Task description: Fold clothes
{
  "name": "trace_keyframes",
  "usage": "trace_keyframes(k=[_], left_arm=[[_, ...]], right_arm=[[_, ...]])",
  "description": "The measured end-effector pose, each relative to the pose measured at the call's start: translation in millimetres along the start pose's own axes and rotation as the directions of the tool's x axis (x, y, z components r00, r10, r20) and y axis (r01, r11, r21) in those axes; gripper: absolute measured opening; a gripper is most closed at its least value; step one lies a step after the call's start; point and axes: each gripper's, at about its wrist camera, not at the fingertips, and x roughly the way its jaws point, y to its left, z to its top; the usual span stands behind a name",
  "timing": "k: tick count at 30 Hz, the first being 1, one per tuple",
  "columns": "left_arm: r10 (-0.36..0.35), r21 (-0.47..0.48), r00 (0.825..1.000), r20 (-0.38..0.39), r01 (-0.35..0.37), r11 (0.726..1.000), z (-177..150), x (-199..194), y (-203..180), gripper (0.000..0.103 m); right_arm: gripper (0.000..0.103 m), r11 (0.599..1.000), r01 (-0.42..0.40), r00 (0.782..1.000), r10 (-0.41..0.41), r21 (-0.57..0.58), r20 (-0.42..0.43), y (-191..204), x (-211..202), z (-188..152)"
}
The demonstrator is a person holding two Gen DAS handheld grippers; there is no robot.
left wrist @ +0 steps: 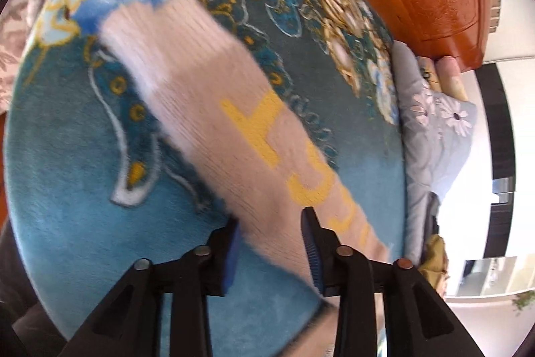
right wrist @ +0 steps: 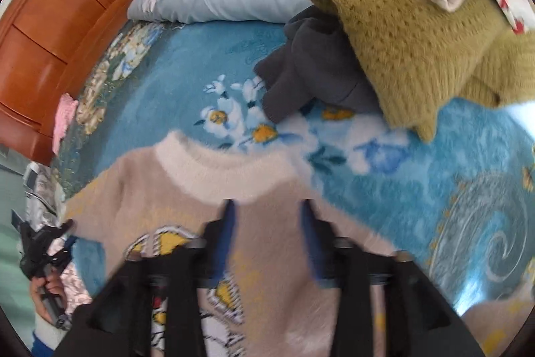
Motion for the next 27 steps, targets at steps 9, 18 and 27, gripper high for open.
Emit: trace_keyframes(k=[9, 18, 27], left_arm=[[-0.072, 0.008, 0.987, -0.141, 0.074, 0.997, -17.0, 34.0, -24.2, 0.055], [0.005, 0.094, 0.995, -0.098, 0.004, 0.996, -22.7, 41.6, -49.2, 0.019], [-0.081, 0.277, 0.996, -0.023, 0.084, 0.957, -3.0, 19.7, -110.3, 0.011]], right_arm=[[0.055, 1.000, 0.009, 0.994, -0.009, -0.003, -0.107, -21.6, 41.4, 17.6], [0.045, 0.996, 0.029, 0.993, -0.038, -0.083, -0.108, -0.4, 41.5, -1.5], [0.011, 0.999, 0.035, 0.999, -0.035, -0.008, -0.014, 8.1, 3.8, 13.7]])
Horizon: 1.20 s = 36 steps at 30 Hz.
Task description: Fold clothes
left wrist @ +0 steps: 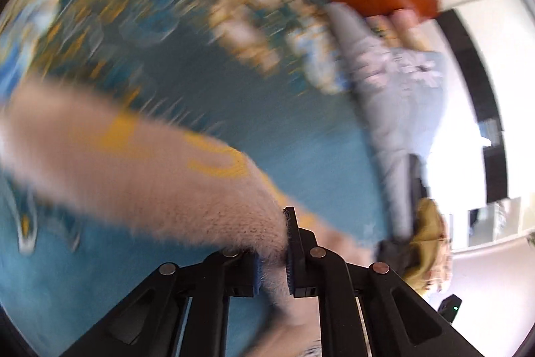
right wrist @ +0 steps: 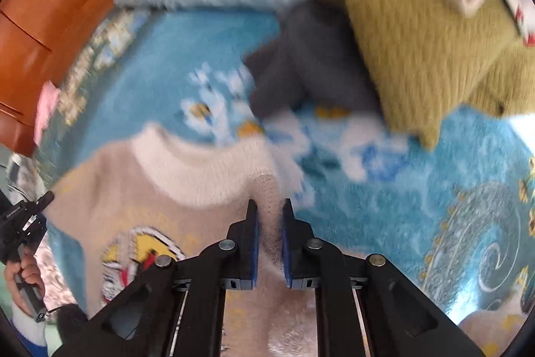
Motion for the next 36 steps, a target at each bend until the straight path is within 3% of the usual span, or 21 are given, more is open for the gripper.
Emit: trace_keyframes(k=[4, 7, 9, 12, 15, 21, 24, 26, 28, 30, 32, 36], left_arm=[[-0.030, 0.106, 0.998, 0.057, 0.024, 0.994, 25.1, -8.4, -34.0, 0.011], [0.026, 0.100, 0.999, 0.036, -0.029, 0.995, 39.3, 7.0, -26.6, 0.011], [0.091, 0.084, 0.996, -0.019, -0.089, 0.992, 44.4, 27.1, -14.0, 0.011], [0.186, 0.093, 0.977, -0.101, -0.177, 0.980, 38.7, 51.2, 5.9, 0.015], [0.179, 0.087, 0.975, -0.131, -0.168, 0.982, 30.1, 52.5, 18.0, 0.017], [0.113, 0.024, 0.978, -0.178, -0.111, 0.994, 12.2, 31.1, 27.2, 0.038], [0.089, 0.064, 0.968, -0.236, -0.076, 0.995, -16.2, 24.0, 23.4, 0.046], [0.094, 0.098, 0.952, -0.290, -0.068, 0.993, -38.9, 25.7, 22.8, 0.046], [0.101, 0.108, 0.935, -0.340, -0.068, 0.992, -60.8, 30.0, 25.7, 0.046], [0.091, 0.082, 0.928, -0.362, -0.065, 0.994, -78.3, 31.6, 31.3, 0.046], [0.060, 0.045, 0.933, -0.354, -0.047, 0.998, -88.0, 25.2, 33.6, 0.047], [0.042, 0.023, 0.920, -0.389, -0.036, 0.999, -104.6, 21.1, 33.6, 0.047]], right_arm=[[0.009, 0.999, -0.035, 0.986, 0.037, -0.020, 0.161, 15.8, -42.3, 32.5], [0.009, 0.999, 0.004, 0.971, 0.007, -0.043, 0.239, 24.9, -56.7, 56.3], [0.009, 0.998, 0.040, 0.978, -0.030, -0.041, 0.205, 26.0, -41.6, 68.1], [0.009, 0.999, 0.040, 0.991, -0.042, 0.016, 0.129, 17.9, -8.0, 72.9], [0.009, 0.997, 0.059, 0.993, -0.063, 0.045, 0.096, 20.5, 11.4, 73.3], [0.015, 0.995, 0.086, 0.991, -0.091, 0.053, 0.096, 19.1, 11.3, 70.0], [0.018, 0.995, 0.077, 0.981, -0.086, 0.061, 0.172, 23.5, -15.3, 51.9], [0.030, 0.997, 0.034, 0.977, -0.047, 0.064, 0.208, 26.4, -31.9, 34.3], [0.042, 0.998, -0.033, 0.980, 0.021, 0.059, 0.198, 26.2, -41.3, 3.9], [0.043, 0.993, -0.099, 0.985, 0.088, 0.068, 0.146, 21.2, -43.0, -36.0], [0.043, 0.985, -0.135, 0.988, 0.126, 0.109, 0.087, 11.4, -39.4, -80.0], [0.043, 0.947, -0.188, 0.982, 0.183, 0.259, 0.042, -19.7, -30.8, -160.5]])
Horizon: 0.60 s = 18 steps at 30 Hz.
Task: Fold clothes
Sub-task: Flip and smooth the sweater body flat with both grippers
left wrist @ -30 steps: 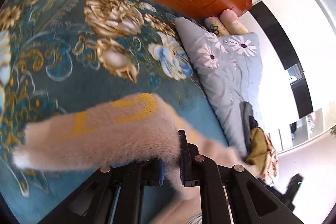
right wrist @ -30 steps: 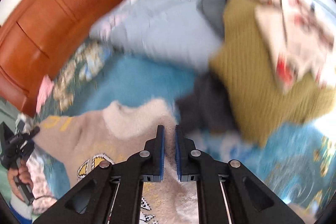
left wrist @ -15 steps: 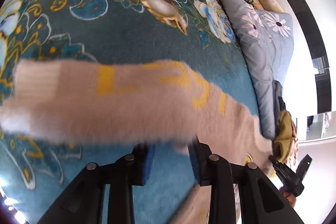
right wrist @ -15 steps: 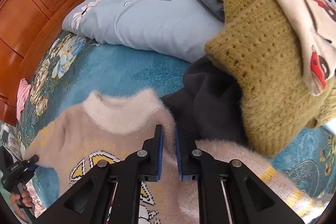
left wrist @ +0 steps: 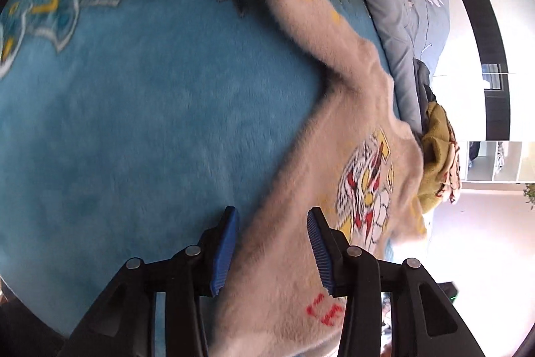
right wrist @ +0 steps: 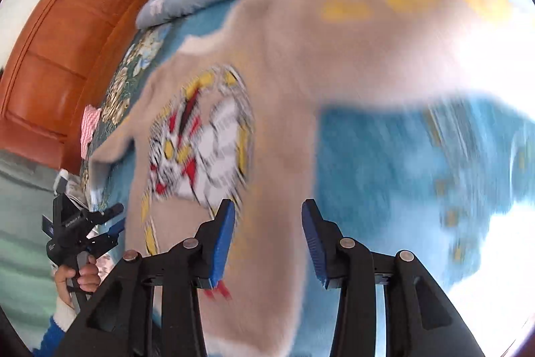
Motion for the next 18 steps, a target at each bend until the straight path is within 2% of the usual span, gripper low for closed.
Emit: trace_keyframes(k=[3, 6, 8, 12, 13, 14, 15, 17, 18], left_arm=[[0.017, 0.027, 1.000, -0.025, -0.016, 0.999, -14.5, 3.1, -4.9, 0.047], [0.034, 0.057, 0.998, -0.050, -0.031, 0.998, -28.6, 6.7, -11.3, 0.047], [0.045, 0.076, 0.996, -0.077, -0.039, 0.996, -37.9, 9.6, -14.1, 0.047], [0.076, 0.124, 0.989, -0.129, -0.060, 0.990, -56.7, 13.2, -17.8, 0.044], [0.084, 0.124, 0.989, -0.124, -0.068, 0.990, -60.2, 11.7, -16.4, 0.038], [0.098, 0.122, 0.989, -0.113, -0.084, 0.989, -63.0, 9.7, -15.1, 0.032], [0.121, 0.119, 0.988, -0.098, -0.109, 0.987, -64.6, 7.4, -14.0, 0.015], [0.137, 0.106, 0.989, -0.064, -0.130, 0.986, -66.2, -2.2, -13.5, 0.012], [0.142, 0.116, 0.989, -0.044, -0.136, 0.984, -67.5, -8.4, -16.7, 0.012]], right_arm=[[0.043, 0.984, -0.067, 0.997, 0.070, 0.164, -0.015, -33.4, 6.8, -36.0], [0.043, 0.950, -0.185, 0.982, 0.189, 0.253, 0.006, -41.5, 14.5, -58.9], [0.044, 0.930, -0.243, 0.967, 0.256, 0.274, -0.012, -36.1, 25.7, -65.8], [0.046, 0.914, -0.306, 0.949, 0.316, 0.268, 0.004, -18.9, 27.9, -69.1], [0.045, 0.909, -0.321, 0.944, 0.331, 0.264, 0.008, -17.3, 24.9, -69.0], [0.039, 0.914, -0.316, 0.946, 0.324, 0.254, 0.010, -14.9, 22.2, -68.5], [0.025, 0.922, -0.300, 0.951, 0.308, 0.246, 0.005, -14.8, 18.1, -69.3], [0.011, 0.936, -0.259, 0.964, 0.266, 0.237, -0.001, -16.1, 10.3, -67.0], [0.010, 0.943, -0.238, 0.969, 0.245, 0.232, -0.003, -16.8, 6.4, -65.8]])
